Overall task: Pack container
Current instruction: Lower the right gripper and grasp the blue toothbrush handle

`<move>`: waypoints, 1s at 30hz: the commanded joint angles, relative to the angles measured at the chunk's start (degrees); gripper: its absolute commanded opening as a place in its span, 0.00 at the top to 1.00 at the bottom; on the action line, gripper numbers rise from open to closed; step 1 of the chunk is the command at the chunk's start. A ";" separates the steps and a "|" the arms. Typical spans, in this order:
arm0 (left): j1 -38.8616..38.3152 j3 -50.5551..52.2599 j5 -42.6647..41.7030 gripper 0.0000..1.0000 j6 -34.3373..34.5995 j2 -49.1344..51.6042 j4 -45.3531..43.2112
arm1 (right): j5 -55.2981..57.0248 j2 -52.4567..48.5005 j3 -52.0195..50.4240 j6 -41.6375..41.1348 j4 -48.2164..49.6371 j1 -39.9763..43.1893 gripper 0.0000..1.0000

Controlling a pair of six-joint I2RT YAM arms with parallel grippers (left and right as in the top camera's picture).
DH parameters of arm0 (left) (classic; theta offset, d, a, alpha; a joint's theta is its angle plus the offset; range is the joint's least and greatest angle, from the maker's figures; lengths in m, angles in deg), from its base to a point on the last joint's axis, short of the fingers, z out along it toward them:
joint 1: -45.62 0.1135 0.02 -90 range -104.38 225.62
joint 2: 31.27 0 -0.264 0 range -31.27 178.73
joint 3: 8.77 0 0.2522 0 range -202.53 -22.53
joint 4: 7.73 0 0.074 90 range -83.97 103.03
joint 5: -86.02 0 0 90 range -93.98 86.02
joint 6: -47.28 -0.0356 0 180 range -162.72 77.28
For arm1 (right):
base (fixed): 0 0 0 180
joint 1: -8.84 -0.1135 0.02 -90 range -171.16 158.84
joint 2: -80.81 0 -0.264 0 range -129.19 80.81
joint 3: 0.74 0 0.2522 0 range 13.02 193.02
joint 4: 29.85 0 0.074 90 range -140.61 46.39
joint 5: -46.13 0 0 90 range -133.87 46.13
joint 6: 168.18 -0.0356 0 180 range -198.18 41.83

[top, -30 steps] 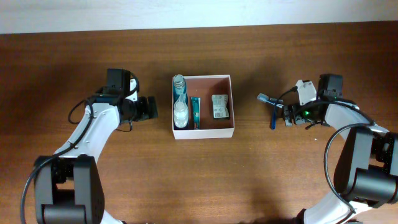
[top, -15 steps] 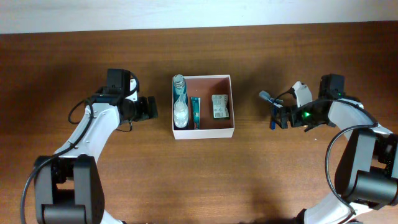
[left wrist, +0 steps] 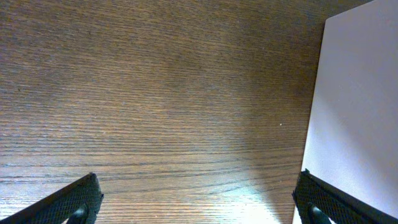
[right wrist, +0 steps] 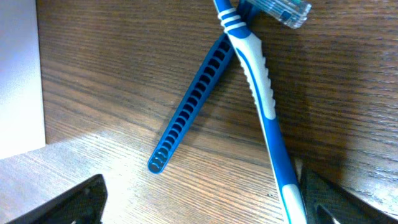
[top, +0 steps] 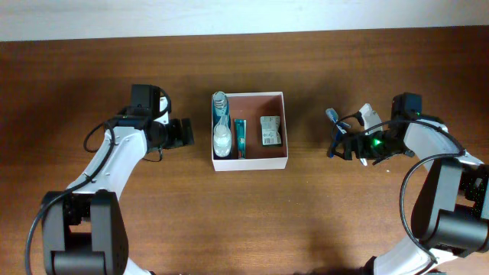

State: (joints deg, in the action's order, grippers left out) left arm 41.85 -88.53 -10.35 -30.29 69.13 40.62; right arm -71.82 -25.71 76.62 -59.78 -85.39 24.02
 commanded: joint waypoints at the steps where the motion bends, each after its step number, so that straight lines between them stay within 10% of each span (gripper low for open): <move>1: 0.17 -0.37 0.22 0.01 0.11 -0.07 -0.07 | 1.88 -3.30 -1.42 -1.33 -0.98 -0.98 0.12; 21: 0.17 -0.37 0.22 0.01 0.11 -0.07 -0.07 | 25.24 -3.08 -0.42 -1.29 6.49 -7.63 0.29; 30: 0.17 -0.35 0.22 0.01 0.11 -0.07 -0.07 | 25.20 -3.52 -0.42 -1.29 7.82 -7.63 0.69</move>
State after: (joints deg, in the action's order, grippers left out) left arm 41.85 -88.53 -10.38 -30.27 69.13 40.62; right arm -46.64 -27.15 77.29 -60.83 -77.39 16.35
